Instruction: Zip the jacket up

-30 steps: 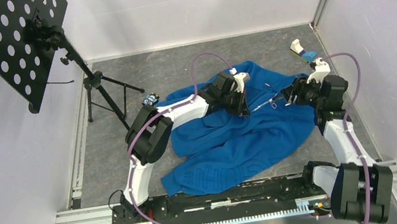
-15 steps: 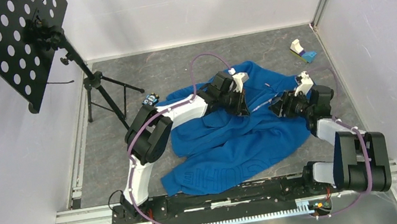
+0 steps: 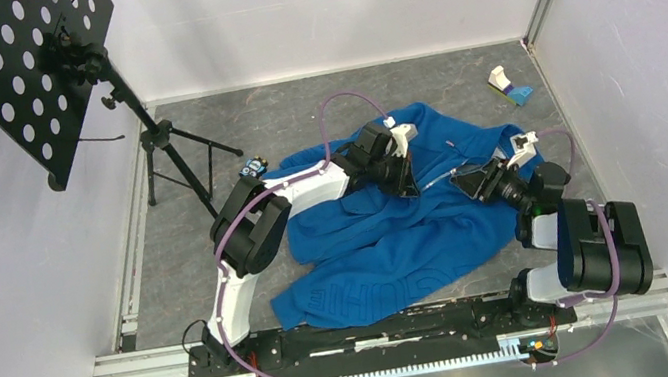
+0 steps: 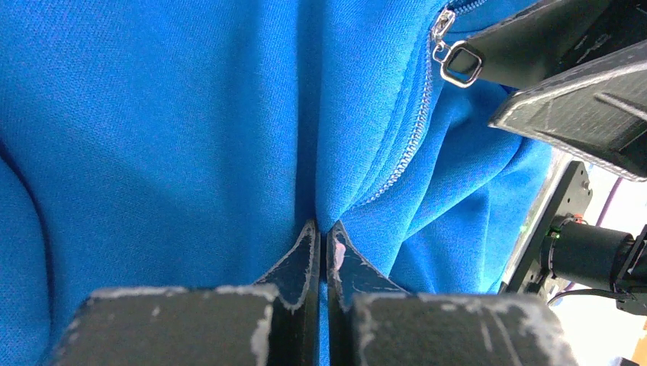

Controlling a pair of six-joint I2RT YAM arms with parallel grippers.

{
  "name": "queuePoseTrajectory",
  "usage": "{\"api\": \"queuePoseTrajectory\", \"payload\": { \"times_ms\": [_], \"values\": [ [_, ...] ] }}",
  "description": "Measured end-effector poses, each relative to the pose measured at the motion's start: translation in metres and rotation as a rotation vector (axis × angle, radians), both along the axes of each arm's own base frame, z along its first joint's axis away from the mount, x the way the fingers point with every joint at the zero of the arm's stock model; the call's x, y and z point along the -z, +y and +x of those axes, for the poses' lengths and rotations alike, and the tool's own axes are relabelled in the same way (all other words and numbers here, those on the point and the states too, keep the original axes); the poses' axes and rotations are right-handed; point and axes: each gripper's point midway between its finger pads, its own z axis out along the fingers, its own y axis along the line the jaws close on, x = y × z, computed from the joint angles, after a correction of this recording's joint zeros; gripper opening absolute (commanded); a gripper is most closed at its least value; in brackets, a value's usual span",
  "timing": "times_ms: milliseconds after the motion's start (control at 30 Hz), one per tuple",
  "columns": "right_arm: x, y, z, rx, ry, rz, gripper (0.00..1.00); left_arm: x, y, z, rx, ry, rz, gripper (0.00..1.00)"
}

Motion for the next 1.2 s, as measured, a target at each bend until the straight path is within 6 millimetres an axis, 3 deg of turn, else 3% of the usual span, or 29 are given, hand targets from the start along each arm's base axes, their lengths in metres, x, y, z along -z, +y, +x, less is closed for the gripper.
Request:
{"api": "queuePoseTrajectory", "payload": {
  "times_ms": [167, 533, 1000, 1100, 1200],
  "values": [
    [-0.004, 0.001, 0.000, -0.004, -0.014, 0.016, 0.36, -0.001, -0.001, 0.000, 0.000, -0.003, -0.003, 0.02],
    [0.003, -0.001, 0.001, 0.000, 0.012, 0.001, 0.35, -0.001, -0.001, 0.000, 0.000, -0.002, -0.003, 0.02],
    [0.012, 0.002, 0.003, -0.008, 0.046, 0.003, 0.17, -0.001, -0.001, 0.000, 0.000, -0.002, -0.004, 0.02],
    [0.011, 0.001, 0.005, -0.003, 0.044, 0.000, 0.19, -0.001, -0.001, 0.000, 0.000, -0.002, -0.004, 0.02],
    [0.010, 0.001, 0.006, 0.006, 0.045, 0.003, 0.31, -0.001, -0.001, 0.000, 0.000, -0.003, -0.005, 0.02]
  ]
}}
